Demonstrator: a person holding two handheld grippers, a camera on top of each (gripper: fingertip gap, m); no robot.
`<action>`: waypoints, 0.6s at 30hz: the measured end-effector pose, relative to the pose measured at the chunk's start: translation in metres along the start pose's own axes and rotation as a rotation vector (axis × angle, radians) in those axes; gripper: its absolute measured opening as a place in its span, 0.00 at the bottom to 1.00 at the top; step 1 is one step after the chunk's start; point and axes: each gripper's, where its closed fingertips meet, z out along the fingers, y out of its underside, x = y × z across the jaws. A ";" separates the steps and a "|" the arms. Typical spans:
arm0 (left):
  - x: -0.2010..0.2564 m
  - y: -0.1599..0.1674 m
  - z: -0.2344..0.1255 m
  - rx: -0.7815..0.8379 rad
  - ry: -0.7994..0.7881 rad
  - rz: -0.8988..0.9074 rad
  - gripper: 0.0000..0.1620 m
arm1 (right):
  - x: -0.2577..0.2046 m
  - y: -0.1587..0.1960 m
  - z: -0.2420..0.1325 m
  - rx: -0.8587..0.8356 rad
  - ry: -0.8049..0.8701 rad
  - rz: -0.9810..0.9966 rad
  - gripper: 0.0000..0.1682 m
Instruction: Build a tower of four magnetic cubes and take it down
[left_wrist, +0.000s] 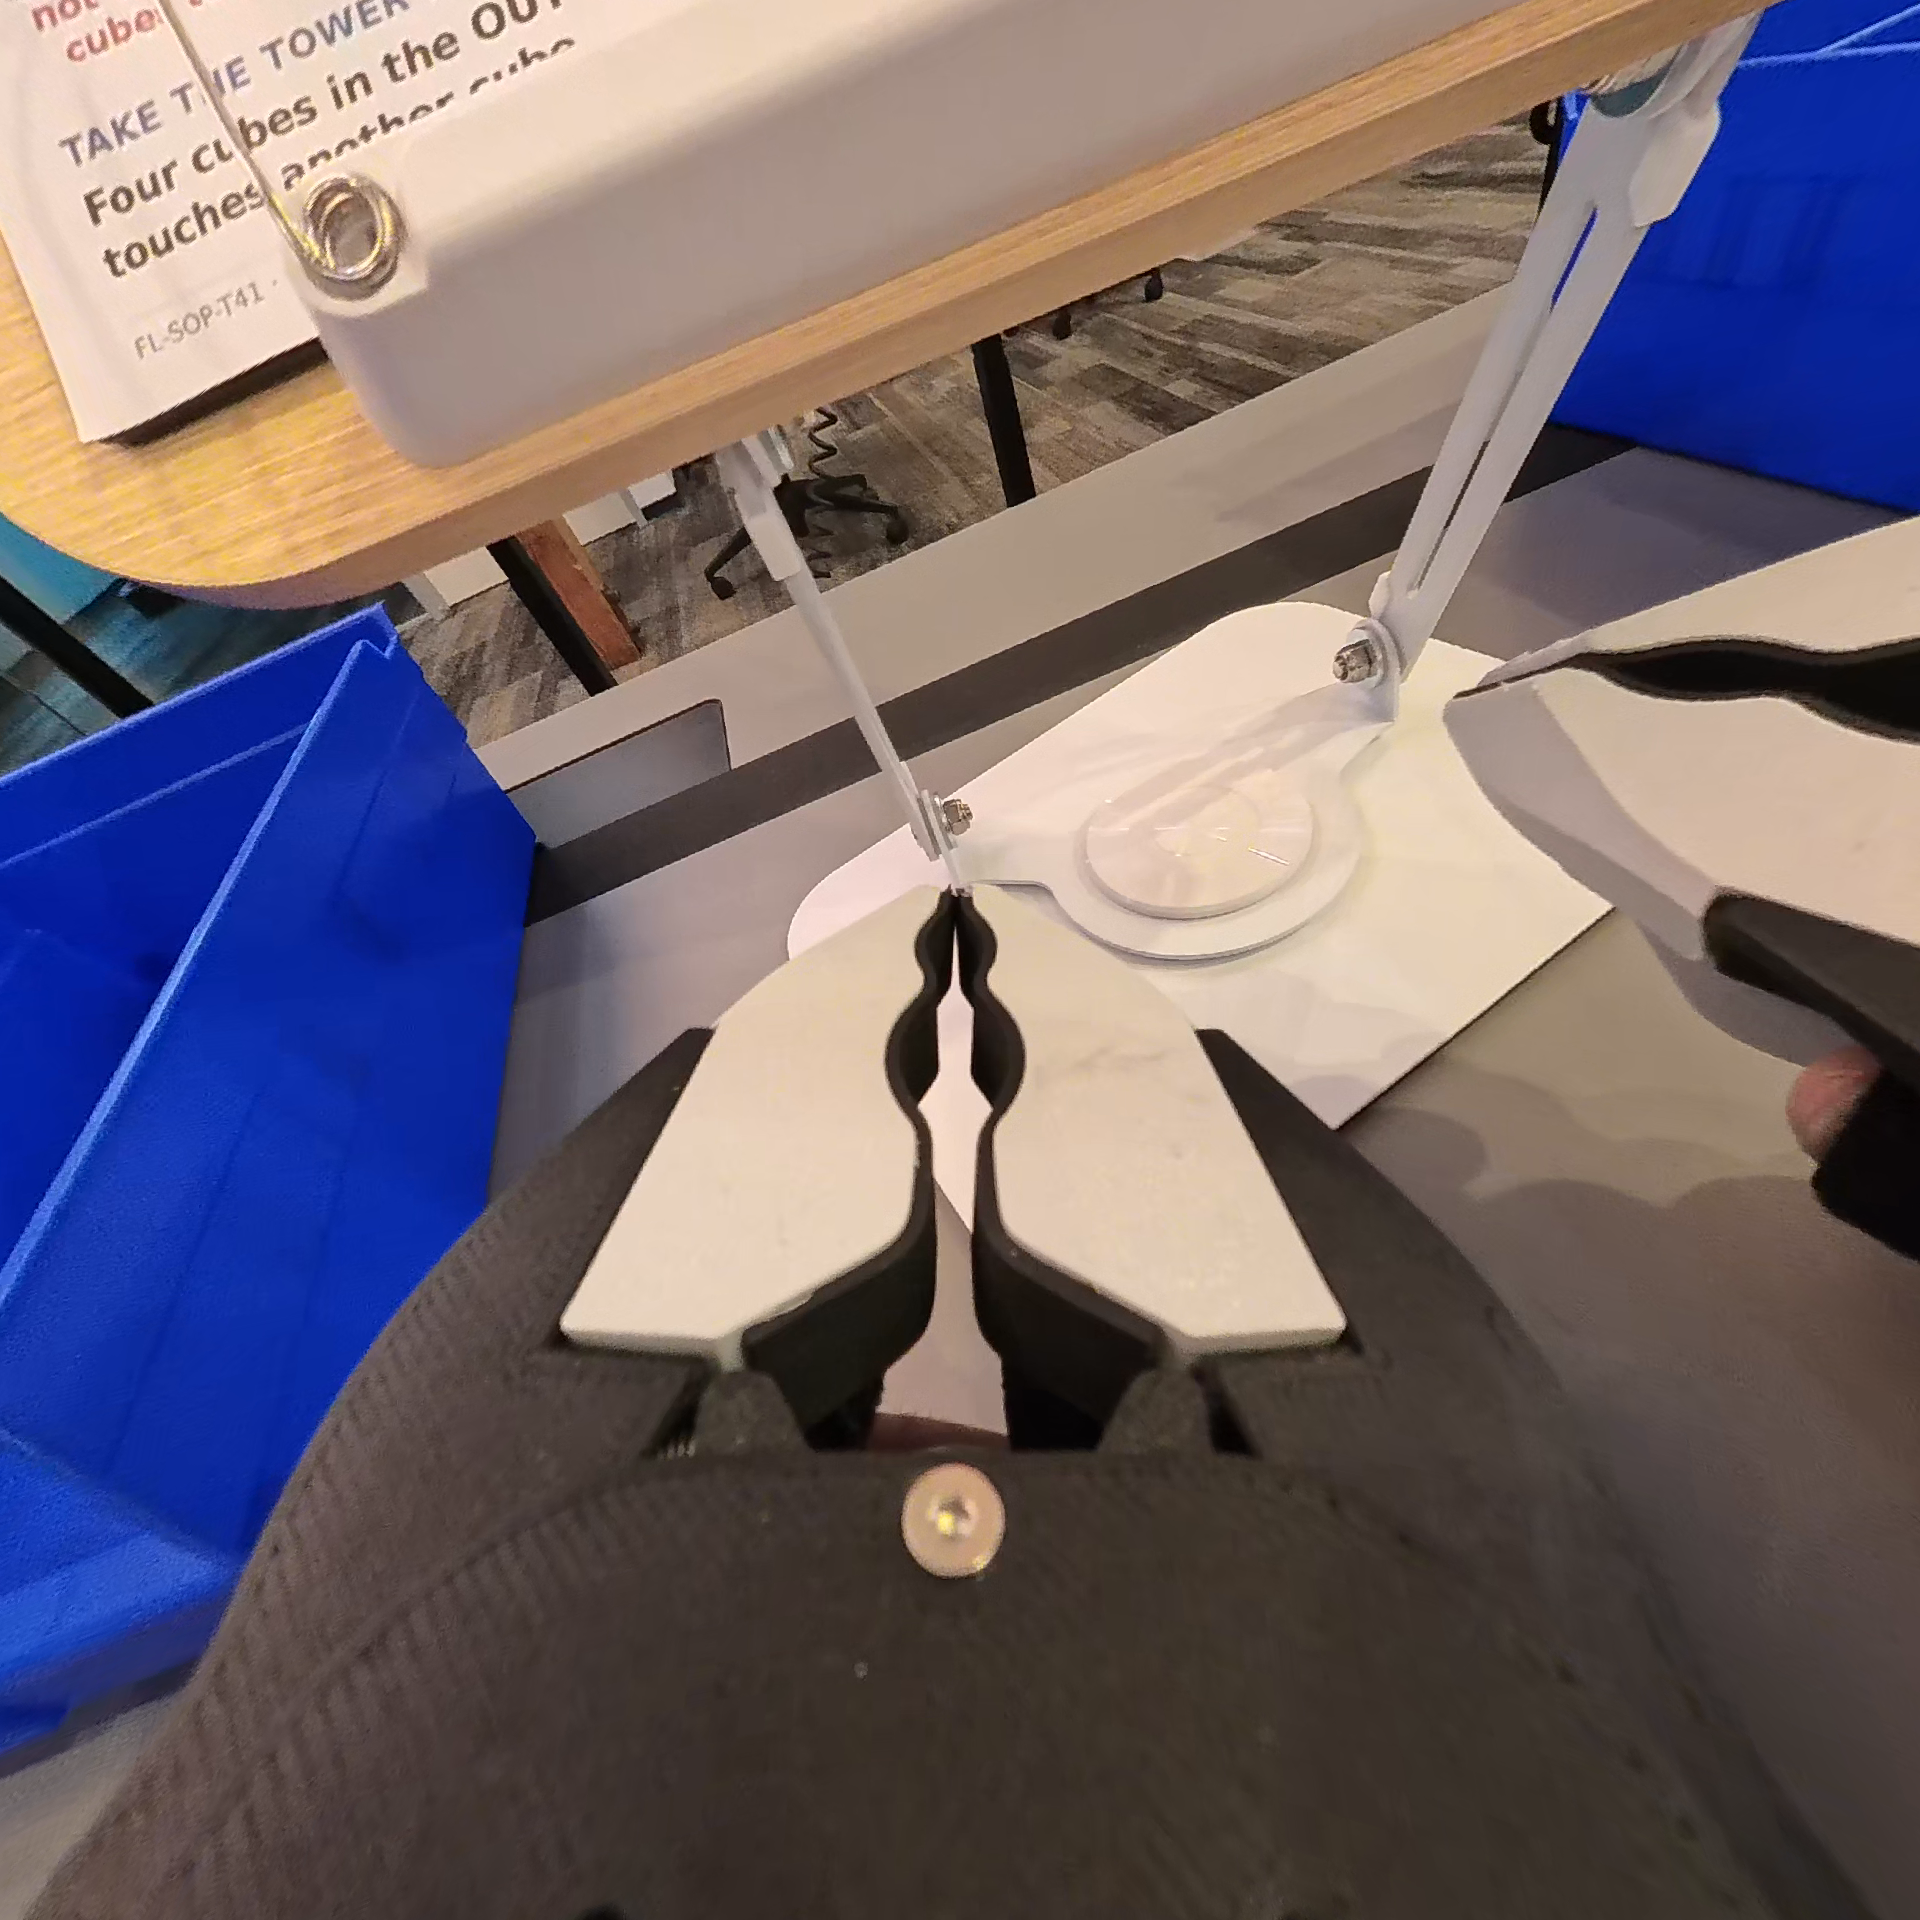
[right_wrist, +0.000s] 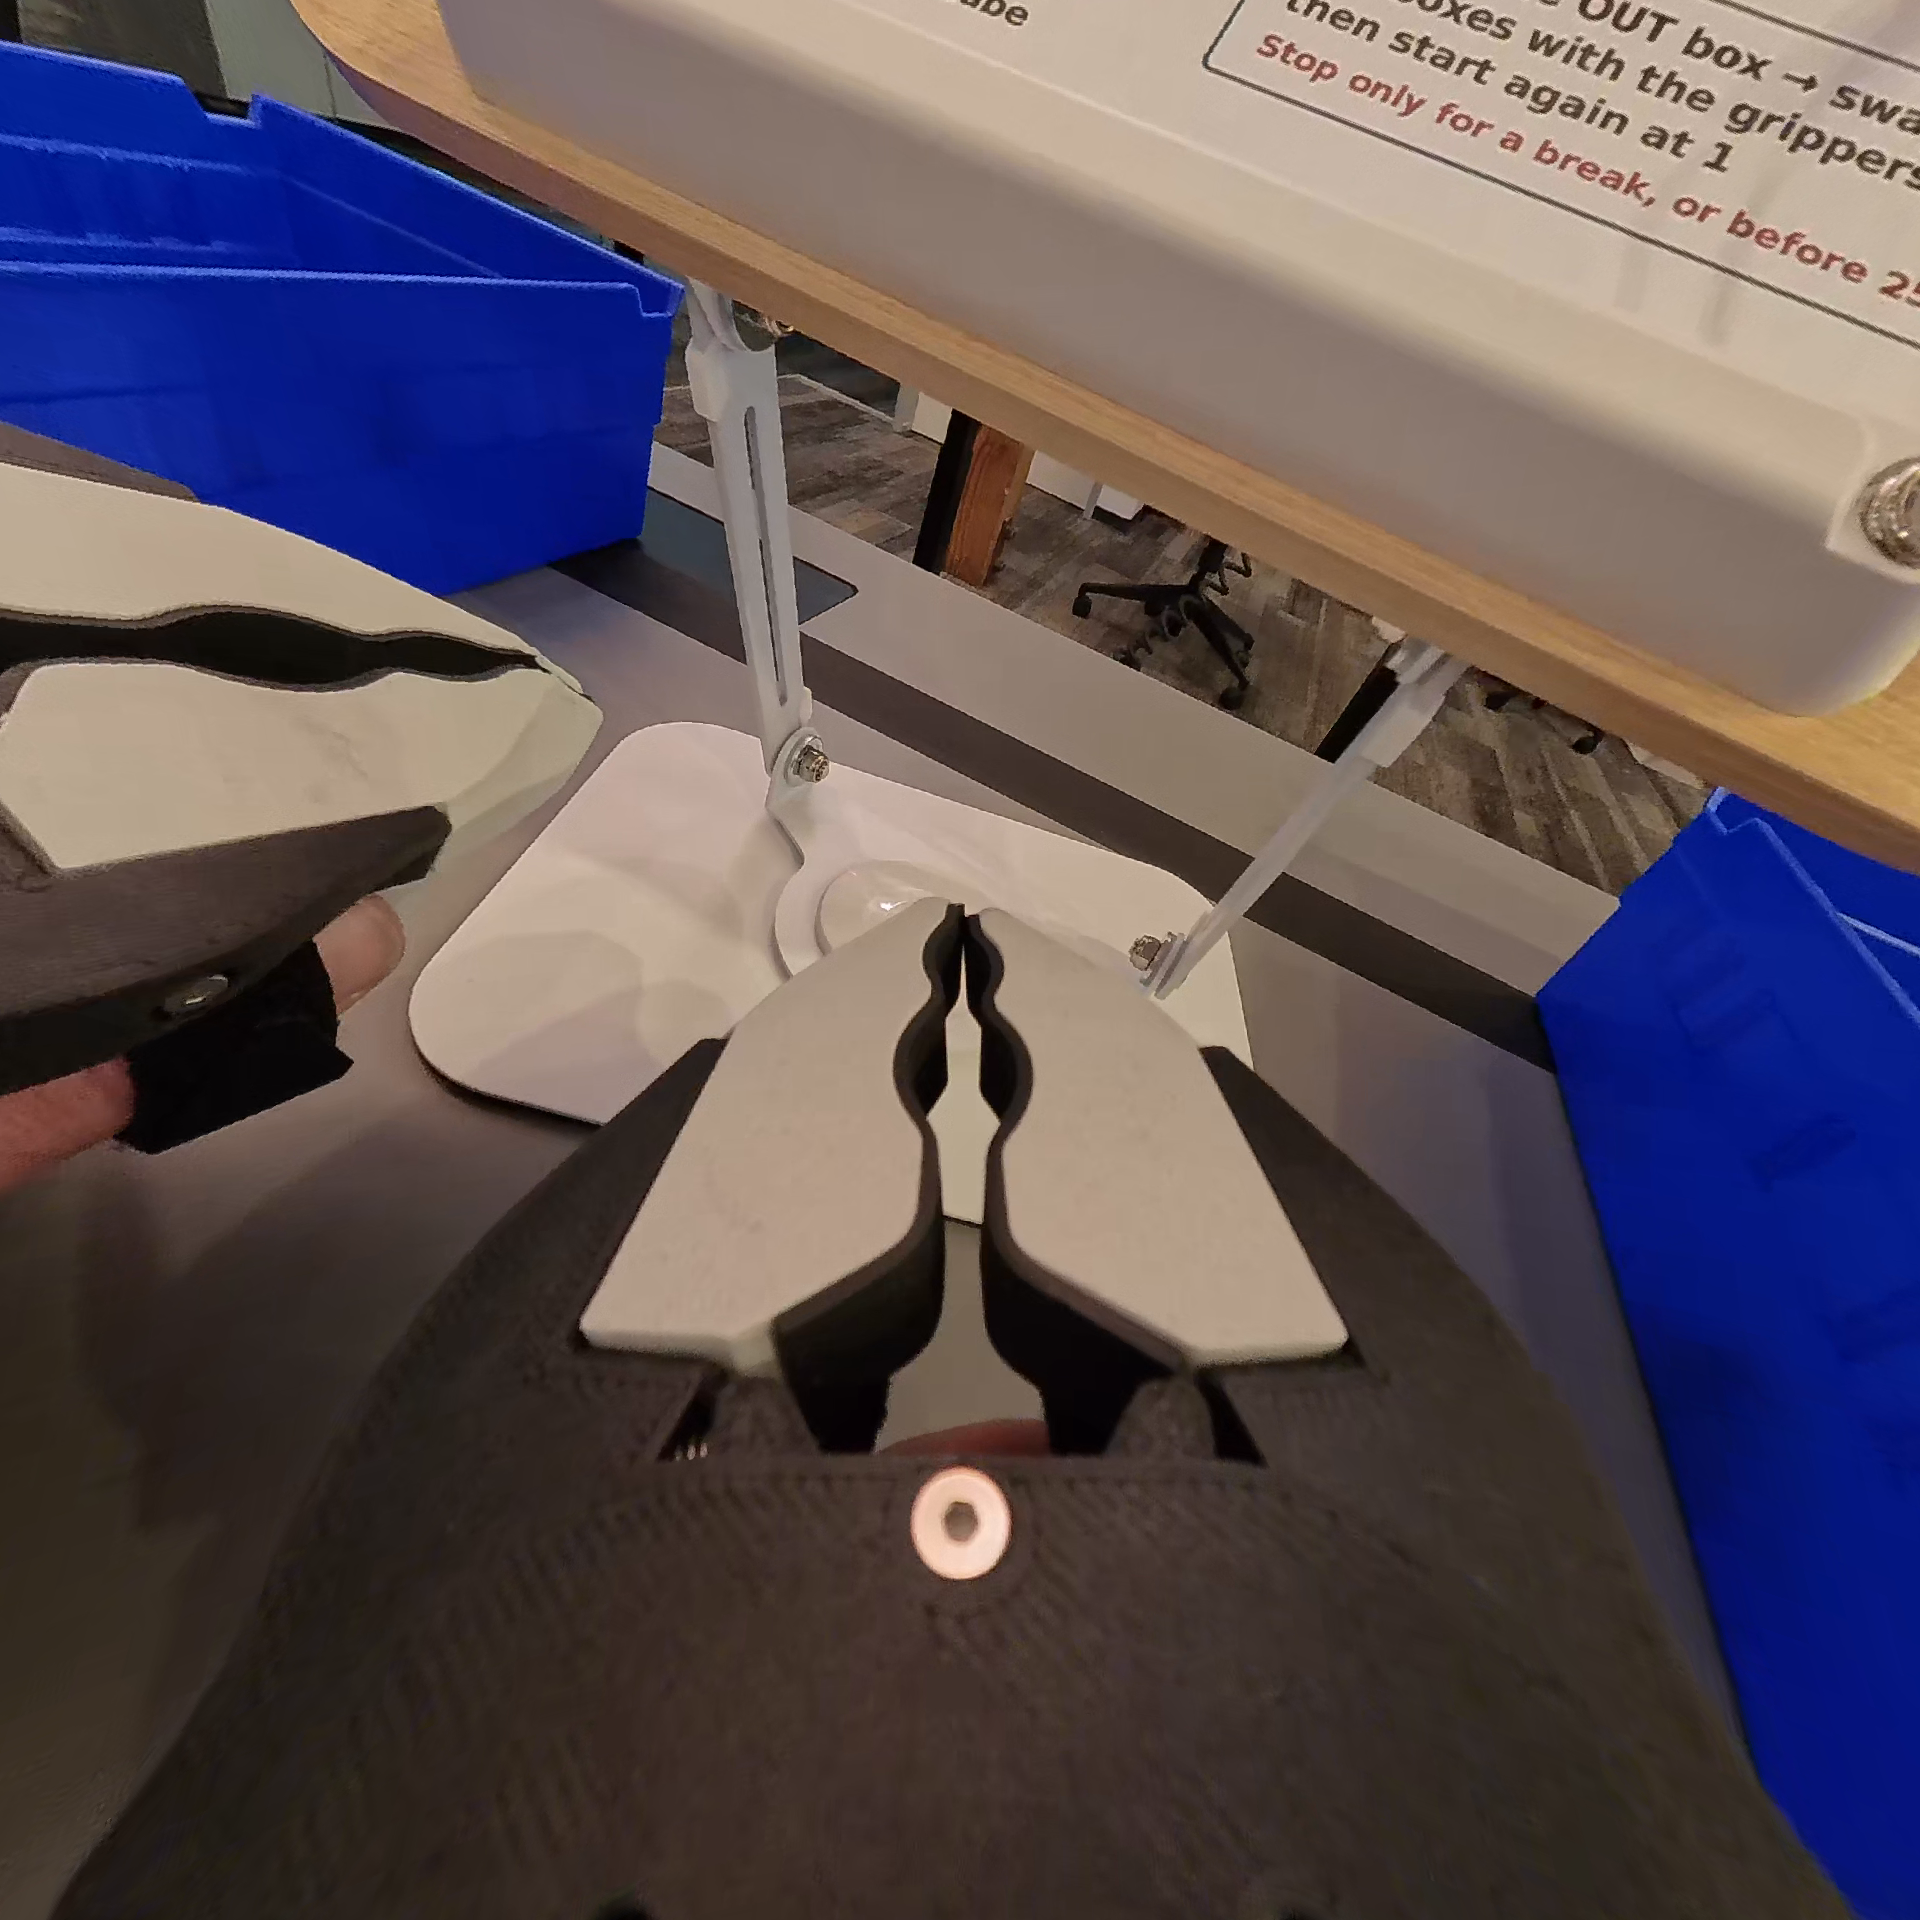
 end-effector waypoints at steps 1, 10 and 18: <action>0.000 0.000 0.000 -0.001 0.000 0.000 0.00 | 0.000 0.000 0.000 -0.001 0.000 -0.002 0.00; 0.000 0.001 0.000 -0.003 0.000 0.008 0.00 | -0.001 0.000 0.001 -0.003 0.002 -0.006 0.00; 0.002 0.001 0.000 -0.005 0.003 0.018 0.00 | -0.003 0.000 0.001 -0.002 -0.008 -0.011 0.00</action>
